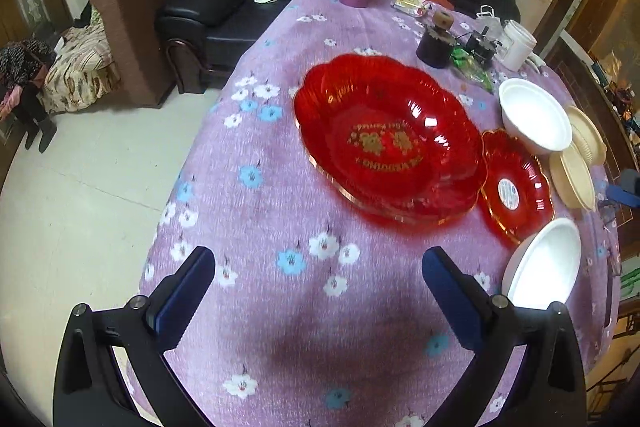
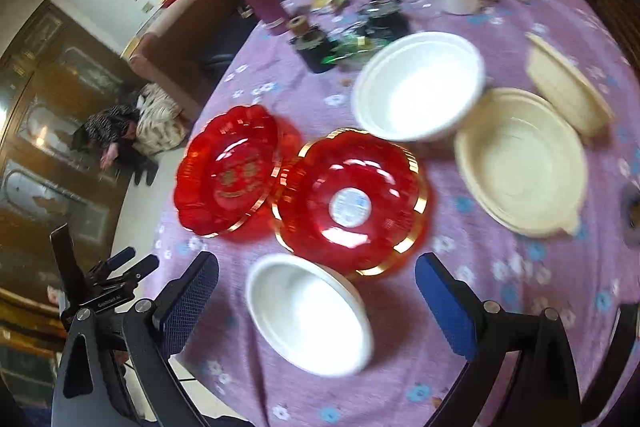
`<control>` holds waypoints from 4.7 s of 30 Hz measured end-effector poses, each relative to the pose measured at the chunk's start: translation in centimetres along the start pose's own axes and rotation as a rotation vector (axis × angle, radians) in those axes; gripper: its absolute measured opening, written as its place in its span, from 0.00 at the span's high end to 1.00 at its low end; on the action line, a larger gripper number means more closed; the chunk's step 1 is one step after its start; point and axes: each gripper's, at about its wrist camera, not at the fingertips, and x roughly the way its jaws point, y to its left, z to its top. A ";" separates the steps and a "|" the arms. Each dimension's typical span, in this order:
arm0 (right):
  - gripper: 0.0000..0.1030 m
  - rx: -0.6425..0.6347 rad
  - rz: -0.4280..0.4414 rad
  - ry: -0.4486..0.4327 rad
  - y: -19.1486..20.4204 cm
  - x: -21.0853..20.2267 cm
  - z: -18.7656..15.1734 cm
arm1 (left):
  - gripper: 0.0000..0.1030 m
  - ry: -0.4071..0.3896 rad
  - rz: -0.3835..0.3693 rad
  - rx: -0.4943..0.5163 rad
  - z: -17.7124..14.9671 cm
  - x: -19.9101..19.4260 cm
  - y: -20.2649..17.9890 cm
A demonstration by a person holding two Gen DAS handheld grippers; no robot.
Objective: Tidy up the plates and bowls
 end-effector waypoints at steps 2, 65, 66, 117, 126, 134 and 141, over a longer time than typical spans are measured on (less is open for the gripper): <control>0.03 -0.009 0.008 0.021 0.7 1.1 1.2 | 0.00 0.002 0.014 0.016 1.0 0.2 -0.1; 0.89 -0.101 -0.032 0.211 7.2 16.0 7.7 | 0.86 0.132 0.050 -0.026 7.0 8.5 2.2; 0.89 -0.105 -0.028 0.212 7.4 15.9 7.4 | 0.86 0.132 0.049 -0.029 6.9 8.4 2.3; 0.88 -0.127 -0.003 0.237 7.2 11.3 -7.8 | 0.84 0.105 0.044 -0.010 -6.3 2.9 0.6; 0.86 -0.067 0.034 0.239 6.1 10.7 -7.9 | 0.81 0.101 0.018 -0.030 -6.0 2.9 0.9; 0.86 -0.088 0.042 0.157 6.1 7.7 -8.2 | 0.67 0.045 0.072 -0.019 -5.6 0.2 1.0; 0.86 -0.055 0.089 0.102 4.7 4.9 -8.8 | 0.66 0.003 0.077 0.003 -4.3 -1.7 -0.2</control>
